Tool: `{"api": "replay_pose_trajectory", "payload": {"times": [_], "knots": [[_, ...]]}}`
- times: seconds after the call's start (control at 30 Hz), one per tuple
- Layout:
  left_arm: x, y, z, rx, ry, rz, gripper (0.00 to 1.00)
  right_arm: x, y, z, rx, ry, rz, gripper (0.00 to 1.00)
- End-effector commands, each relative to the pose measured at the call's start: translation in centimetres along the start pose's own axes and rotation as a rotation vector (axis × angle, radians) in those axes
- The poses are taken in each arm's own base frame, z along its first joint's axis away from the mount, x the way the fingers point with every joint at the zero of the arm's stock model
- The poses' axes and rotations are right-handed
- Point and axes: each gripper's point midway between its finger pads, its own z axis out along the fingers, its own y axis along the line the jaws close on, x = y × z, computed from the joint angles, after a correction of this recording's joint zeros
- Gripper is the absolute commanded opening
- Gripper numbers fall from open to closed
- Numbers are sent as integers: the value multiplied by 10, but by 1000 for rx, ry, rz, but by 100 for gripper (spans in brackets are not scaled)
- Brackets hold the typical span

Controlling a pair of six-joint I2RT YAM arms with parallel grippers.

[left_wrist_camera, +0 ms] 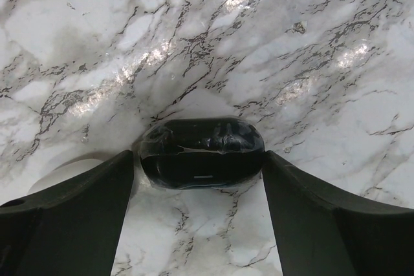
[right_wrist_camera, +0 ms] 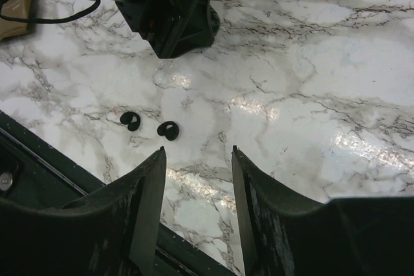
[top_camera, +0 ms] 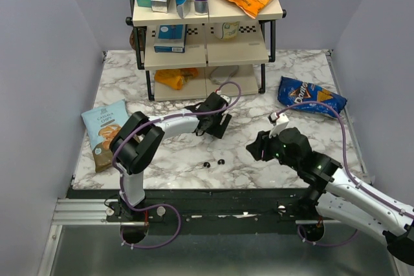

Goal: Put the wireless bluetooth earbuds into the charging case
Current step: Pick up the charging case at the center of the board.

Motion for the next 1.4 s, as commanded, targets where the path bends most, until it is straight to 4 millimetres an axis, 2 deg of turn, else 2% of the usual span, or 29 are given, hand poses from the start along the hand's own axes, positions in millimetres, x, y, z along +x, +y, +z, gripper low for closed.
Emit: {"api": "replay_pose_trajectory", "payload": {"times": [0.0, 0.3, 0.53, 0.7, 1.0, 1.37], "knots": [[5, 2, 3, -32, 34, 49, 87, 10, -6, -3, 19, 27, 4, 54], [0, -1, 7, -45, 36, 71, 87, 12, -8, -4, 24, 29, 9, 54], [9, 0, 8, -53, 55, 70, 84, 13, -11, -5, 39, 25, 11, 54], [16, 6, 6, -75, 65, 66, 85, 16, -12, -3, 43, 36, 16, 54], [19, 9, 2, -108, 71, 23, 87, 18, -13, -4, 46, 35, 18, 54], [23, 7, 5, -137, 87, 2, 84, 17, -14, -5, 50, 30, 19, 54]]}}
